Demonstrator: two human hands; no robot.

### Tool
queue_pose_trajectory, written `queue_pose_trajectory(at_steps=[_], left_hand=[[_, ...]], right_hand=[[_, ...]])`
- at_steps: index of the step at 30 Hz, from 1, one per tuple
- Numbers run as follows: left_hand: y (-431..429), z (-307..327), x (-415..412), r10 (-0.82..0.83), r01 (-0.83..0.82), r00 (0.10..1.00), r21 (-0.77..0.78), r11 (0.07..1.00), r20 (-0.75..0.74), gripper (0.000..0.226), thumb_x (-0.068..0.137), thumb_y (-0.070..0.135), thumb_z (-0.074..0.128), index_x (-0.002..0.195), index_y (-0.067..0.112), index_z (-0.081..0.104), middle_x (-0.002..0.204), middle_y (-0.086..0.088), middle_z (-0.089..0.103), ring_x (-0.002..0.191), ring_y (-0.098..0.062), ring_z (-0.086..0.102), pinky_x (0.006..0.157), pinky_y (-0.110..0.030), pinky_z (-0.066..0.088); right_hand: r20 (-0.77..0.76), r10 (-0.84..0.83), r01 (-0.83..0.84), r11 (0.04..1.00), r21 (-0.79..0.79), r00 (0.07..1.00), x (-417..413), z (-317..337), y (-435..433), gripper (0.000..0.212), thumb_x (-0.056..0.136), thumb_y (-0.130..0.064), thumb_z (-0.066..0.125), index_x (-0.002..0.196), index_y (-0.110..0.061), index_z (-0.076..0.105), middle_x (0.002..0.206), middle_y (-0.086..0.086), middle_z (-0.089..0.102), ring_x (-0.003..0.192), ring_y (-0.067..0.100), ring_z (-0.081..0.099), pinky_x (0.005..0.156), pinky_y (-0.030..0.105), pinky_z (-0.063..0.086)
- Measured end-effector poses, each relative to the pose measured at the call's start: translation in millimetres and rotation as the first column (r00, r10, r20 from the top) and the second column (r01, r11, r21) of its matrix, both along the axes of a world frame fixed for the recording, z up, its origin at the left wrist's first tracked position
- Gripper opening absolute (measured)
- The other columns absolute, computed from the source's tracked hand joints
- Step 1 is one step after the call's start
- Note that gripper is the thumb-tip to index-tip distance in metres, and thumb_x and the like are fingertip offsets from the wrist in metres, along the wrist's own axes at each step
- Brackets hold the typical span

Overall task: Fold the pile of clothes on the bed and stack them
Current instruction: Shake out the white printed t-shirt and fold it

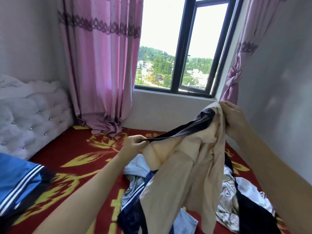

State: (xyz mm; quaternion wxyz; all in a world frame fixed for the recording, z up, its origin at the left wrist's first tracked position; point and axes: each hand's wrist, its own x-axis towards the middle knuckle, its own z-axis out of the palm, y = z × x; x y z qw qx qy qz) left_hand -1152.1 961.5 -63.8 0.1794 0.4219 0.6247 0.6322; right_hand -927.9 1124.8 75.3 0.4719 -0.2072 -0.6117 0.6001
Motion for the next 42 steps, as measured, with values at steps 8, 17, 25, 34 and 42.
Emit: queue_pose_trajectory(at_steps=[8,17,25,34,42], left_hand=[[-21.6,70.1,-7.8,0.086,-0.081,0.967,0.029,0.996,-0.241,0.015,0.086,0.003,0.061,0.072,0.005,0.065,0.057,0.005,0.055,0.052,-0.001,0.045,0.052,-0.017,0.036],[-28.6,55.3,15.9,-0.216,0.055,0.820,-0.303,0.952,-0.530,0.007,0.080,0.006,0.068,0.083,0.007,0.075,0.073,0.005,0.067,0.070,0.001,0.058,0.071,-0.018,0.046],[-75.1,-7.9,3.6,0.008,0.006,0.998,-0.219,0.976,0.062,0.051,0.064,0.038,0.081,0.107,0.026,0.056,0.095,-0.003,0.068,0.082,-0.010,0.066,0.070,-0.023,0.052],[-83.4,-124.9,36.6,0.124,-0.046,0.977,-0.395,0.918,0.174,0.059,0.053,0.045,0.071,0.107,0.030,0.054,0.100,0.001,0.061,0.085,-0.012,0.061,0.078,-0.029,0.053],[-68.3,-163.8,45.4,0.318,-0.362,0.930,-0.603,0.711,-0.183,0.103,0.049,0.074,0.029,0.142,0.029,0.029,0.134,0.005,0.046,0.124,-0.021,0.041,0.095,-0.036,0.036]], right_hand=[[0.490,-0.321,0.164,0.927,0.336,0.810,-19.2,-76.6,14.4,0.009,0.089,-0.002,0.056,0.097,-0.006,0.058,0.092,0.016,0.059,0.080,0.022,0.054,0.065,0.026,0.045],[0.577,0.530,-0.648,0.762,-0.003,0.621,-85.6,-111.5,-74.9,0.022,0.084,0.000,0.064,0.100,-0.015,0.065,0.094,-0.002,0.068,0.089,0.008,0.064,0.084,0.024,0.050],[0.491,0.404,-0.487,0.872,0.047,0.772,-110.7,-108.7,-93.5,0.013,0.087,-0.010,0.063,0.075,-0.004,0.066,0.068,0.000,0.062,0.064,0.013,0.056,0.060,0.021,0.048],[0.323,0.306,-0.343,0.937,0.064,0.896,-125.7,-78.5,-103.1,0.022,0.086,-0.011,0.064,0.067,-0.002,0.055,0.058,0.000,0.046,0.053,0.011,0.043,0.052,0.023,0.036],[0.208,0.170,-0.197,0.973,0.117,0.963,-109.3,-62.3,-98.9,0.027,0.087,-0.015,0.064,0.062,-0.007,0.055,0.056,-0.002,0.047,0.051,0.008,0.043,0.051,0.021,0.038]])
